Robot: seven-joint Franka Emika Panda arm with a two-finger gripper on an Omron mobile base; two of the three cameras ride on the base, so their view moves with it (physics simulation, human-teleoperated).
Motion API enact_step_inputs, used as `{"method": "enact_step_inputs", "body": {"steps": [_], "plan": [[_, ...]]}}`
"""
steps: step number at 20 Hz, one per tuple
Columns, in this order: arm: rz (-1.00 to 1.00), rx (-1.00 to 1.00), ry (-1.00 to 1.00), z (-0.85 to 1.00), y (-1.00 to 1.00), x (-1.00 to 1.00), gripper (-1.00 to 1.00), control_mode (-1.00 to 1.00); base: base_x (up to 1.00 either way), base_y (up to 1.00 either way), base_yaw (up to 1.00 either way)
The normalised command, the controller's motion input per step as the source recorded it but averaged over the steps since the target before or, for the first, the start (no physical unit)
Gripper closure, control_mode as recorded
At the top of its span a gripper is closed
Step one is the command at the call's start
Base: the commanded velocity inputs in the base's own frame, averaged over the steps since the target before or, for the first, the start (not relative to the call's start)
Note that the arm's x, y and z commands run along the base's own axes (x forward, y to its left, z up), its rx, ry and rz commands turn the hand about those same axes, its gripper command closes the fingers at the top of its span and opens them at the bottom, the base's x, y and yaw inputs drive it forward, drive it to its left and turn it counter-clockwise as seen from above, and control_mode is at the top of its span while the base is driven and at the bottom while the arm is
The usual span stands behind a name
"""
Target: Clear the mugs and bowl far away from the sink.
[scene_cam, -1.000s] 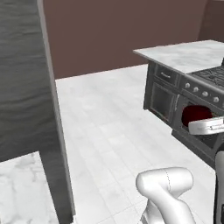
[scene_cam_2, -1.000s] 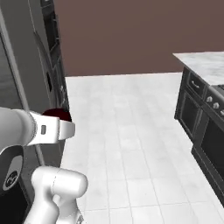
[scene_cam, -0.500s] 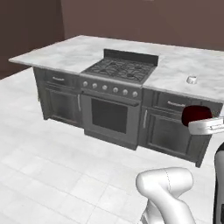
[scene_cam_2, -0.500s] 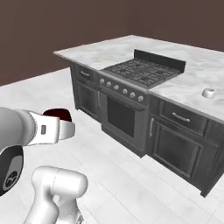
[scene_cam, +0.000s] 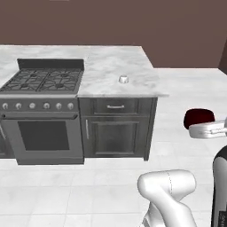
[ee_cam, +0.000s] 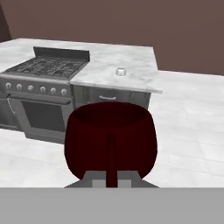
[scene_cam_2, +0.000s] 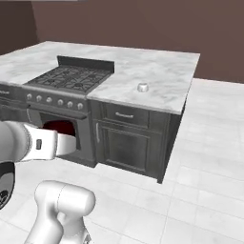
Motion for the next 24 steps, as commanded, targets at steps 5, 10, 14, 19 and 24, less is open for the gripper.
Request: {"method": "enact_step_inputs", "body": {"steps": [5,10,14,19,24], "plan": [[0.0,0.0,0.0,0.0,0.0,0.0,1.0,1.0,0.85,-0.37,-0.22],[0.0,0.0,0.0,0.0,0.0,0.0,1.0,1.0,1.0,-0.16,-0.16],[0.0,0.0,0.0,0.0,0.0,0.0,1.0,1.0,0.98,-0.21,-0.1],[0.0,0.0,0.0,0.0,0.0,0.0,1.0,1.0,0.86,-0.29,-0.08],[0.0,0.0,0.0,0.0,0.0,0.0,1.0,1.0,0.72,-0.34,-0.08]]}}
